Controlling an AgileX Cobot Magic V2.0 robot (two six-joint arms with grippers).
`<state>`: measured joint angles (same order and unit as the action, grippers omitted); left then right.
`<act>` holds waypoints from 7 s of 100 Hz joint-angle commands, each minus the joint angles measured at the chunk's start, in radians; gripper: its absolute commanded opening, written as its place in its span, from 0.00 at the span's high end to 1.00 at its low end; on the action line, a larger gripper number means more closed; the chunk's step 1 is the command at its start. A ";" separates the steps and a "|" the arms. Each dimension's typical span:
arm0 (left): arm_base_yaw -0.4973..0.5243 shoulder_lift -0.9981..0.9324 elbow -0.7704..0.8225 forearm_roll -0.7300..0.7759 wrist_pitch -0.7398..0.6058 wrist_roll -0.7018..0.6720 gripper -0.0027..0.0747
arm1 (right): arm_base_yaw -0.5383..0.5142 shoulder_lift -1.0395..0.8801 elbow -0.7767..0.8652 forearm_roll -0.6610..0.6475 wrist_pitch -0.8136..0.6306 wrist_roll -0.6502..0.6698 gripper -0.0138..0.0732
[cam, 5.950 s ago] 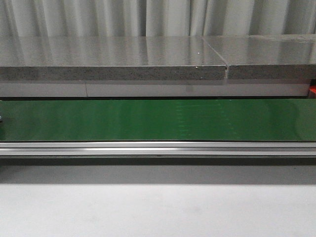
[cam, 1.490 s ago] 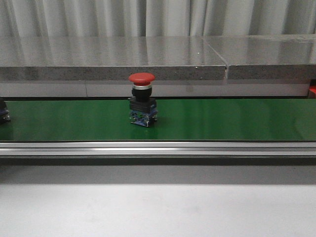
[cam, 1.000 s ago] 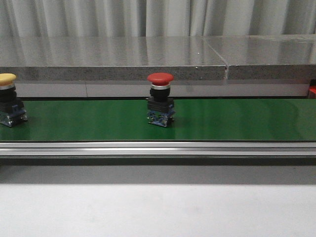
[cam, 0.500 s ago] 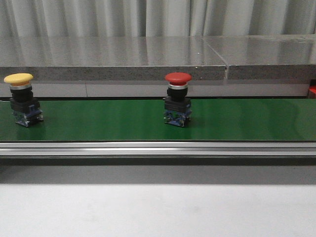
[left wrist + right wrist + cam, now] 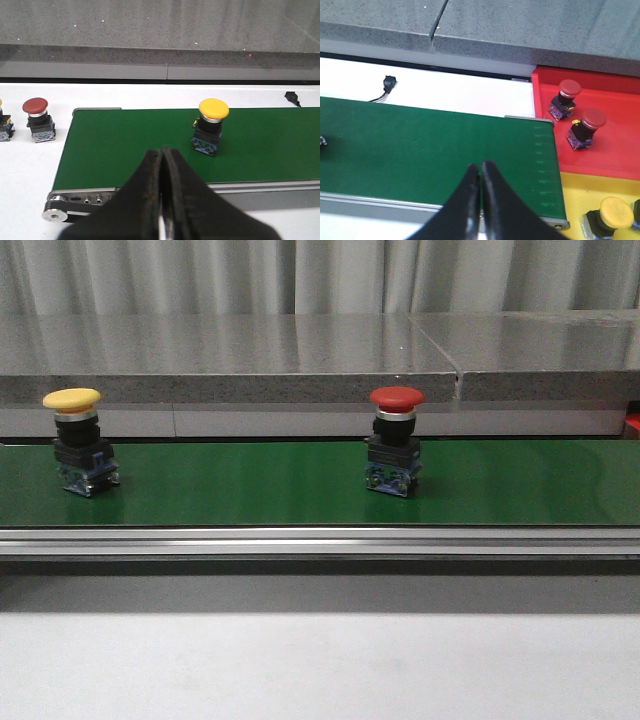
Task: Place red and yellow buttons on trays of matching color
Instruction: 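Lower the yellow button onto the belt and open the left gripper, then grasp the red button at the belt end with the right gripper, then carry the red button into the red tray and open the right gripper, then lower the right gripper onto the yellow button on the belt and grasp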
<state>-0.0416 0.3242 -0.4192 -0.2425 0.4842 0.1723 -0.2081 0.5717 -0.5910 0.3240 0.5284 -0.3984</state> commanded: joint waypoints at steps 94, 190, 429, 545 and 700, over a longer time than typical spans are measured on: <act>-0.009 0.006 -0.029 -0.018 -0.067 -0.002 0.99 | 0.322 0.624 -0.293 0.071 0.059 -0.056 0.12; -0.009 0.006 -0.029 -0.018 -0.067 -0.002 0.99 | 0.340 0.961 -0.582 0.040 0.124 -0.056 0.71; -0.009 0.006 -0.029 -0.018 -0.067 -0.002 0.99 | -0.468 1.313 -1.077 0.161 0.148 -0.024 0.15; -0.009 0.006 -0.029 -0.018 -0.067 -0.002 0.99 | 0.095 0.725 -0.436 0.159 0.276 -0.255 0.15; -0.009 0.006 -0.029 -0.018 -0.067 -0.002 0.99 | 0.125 0.815 -0.572 0.060 0.308 -0.075 0.73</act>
<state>-0.0416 0.3242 -0.4192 -0.2425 0.4842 0.1723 -0.0166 1.4780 -1.1277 0.3803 0.8255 -0.5008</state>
